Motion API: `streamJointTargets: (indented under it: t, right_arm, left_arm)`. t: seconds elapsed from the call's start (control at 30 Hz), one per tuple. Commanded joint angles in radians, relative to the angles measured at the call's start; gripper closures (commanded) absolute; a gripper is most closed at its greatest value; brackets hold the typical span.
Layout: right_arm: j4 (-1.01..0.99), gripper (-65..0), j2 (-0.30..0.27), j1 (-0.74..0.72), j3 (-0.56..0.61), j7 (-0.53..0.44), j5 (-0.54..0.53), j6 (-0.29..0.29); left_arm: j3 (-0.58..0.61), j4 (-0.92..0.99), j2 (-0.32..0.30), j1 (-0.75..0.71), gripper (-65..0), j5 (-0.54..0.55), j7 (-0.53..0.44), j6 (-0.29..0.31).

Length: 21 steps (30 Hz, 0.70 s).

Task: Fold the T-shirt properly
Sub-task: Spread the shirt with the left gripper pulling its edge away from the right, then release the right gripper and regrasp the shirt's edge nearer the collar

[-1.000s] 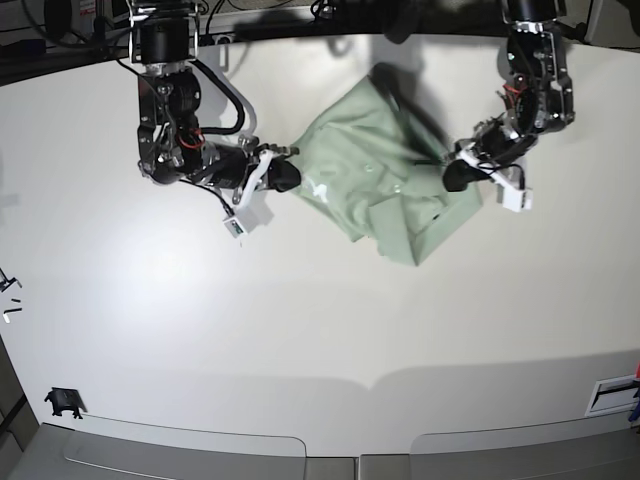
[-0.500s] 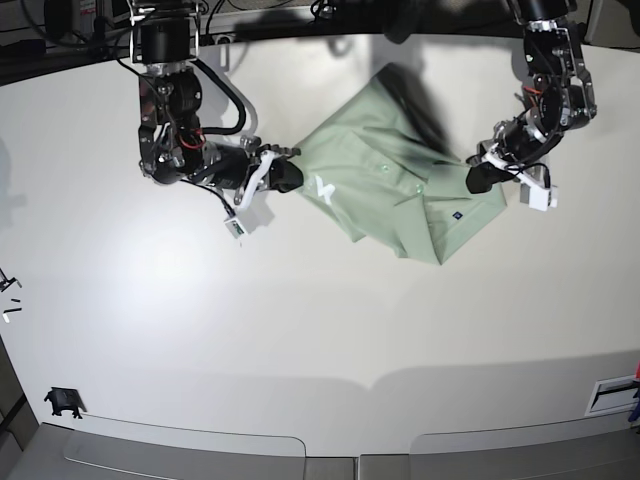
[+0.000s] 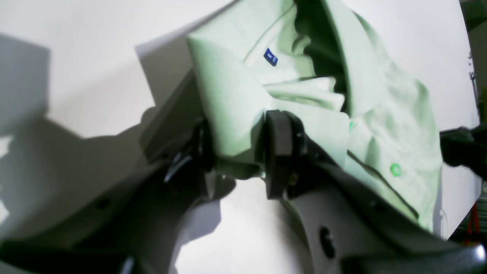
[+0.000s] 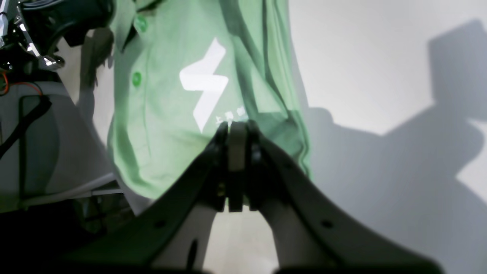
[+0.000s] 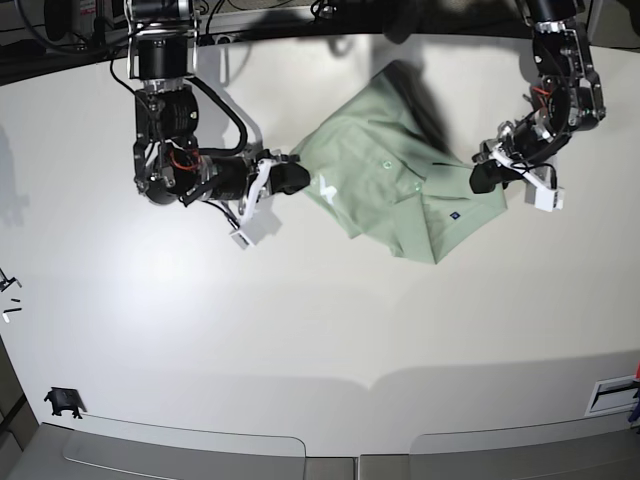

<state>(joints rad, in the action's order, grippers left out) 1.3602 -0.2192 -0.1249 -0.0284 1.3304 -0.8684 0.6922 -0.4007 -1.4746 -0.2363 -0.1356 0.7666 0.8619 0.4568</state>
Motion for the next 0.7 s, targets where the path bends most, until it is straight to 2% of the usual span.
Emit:
streamJointTargets:
  t: [0.0, 0.07, 0.13, 0.23, 0.37, 0.47, 0.57, 0.67]
  right_arm:
    - [0.014, -0.3, -0.009, -0.029, -0.005, -0.012, -0.027, 0.006]
    - [0.014, -6.9, -0.011, -0.041, -0.005, -0.004, -0.026, 0.006]
    - [0.014, -10.3, -0.011, -0.051, -0.014, 0.022, -0.026, 0.006]
    - [0.014, -10.5, -0.011, -0.064, -0.045, 0.056, -0.026, 0.006]
    - [0.014, -10.5, -0.011, -0.075, -0.142, 0.053, -0.026, 0.006]
    - [0.014, -10.4, -0.011, -0.085, -0.253, 0.003, -0.026, 0.006]
    - [0.014, -10.4, -0.01, -0.094, -0.372, -0.087, -0.042, 0.006]
    - [0.014, -10.4, -0.008, -0.095, -0.479, -0.139, -0.142, 0.006]
  left_arm:
    - [-0.005, -0.019, -0.017, 0.011, -18.6, 0.02, -0.017, 0.012]
    - [-0.005, -0.019, -0.025, 0.01, -18.6, 0.02, -0.016, 0.012]
    - [-0.005, -0.019, -0.032, 0.007, -18.6, 0.02, -0.017, 0.012]
    - [-0.005, -0.019, -0.033, 0.002, -18.6, 0.02, -0.017, 0.012]
    - [-0.005, -0.019, -0.033, 0.0, -18.6, 0.02, -0.017, 0.012]
    - [-0.005, -0.019, -0.033, 0.0, -18.6, 0.02, -0.017, 0.012]
    - [-0.005, -0.019, -0.033, 0.0, -18.5, 0.019, -0.017, 0.012]
    - [-0.006, -0.019, -0.033, 0.0, -14.7, 0.0, -0.021, 0.012]
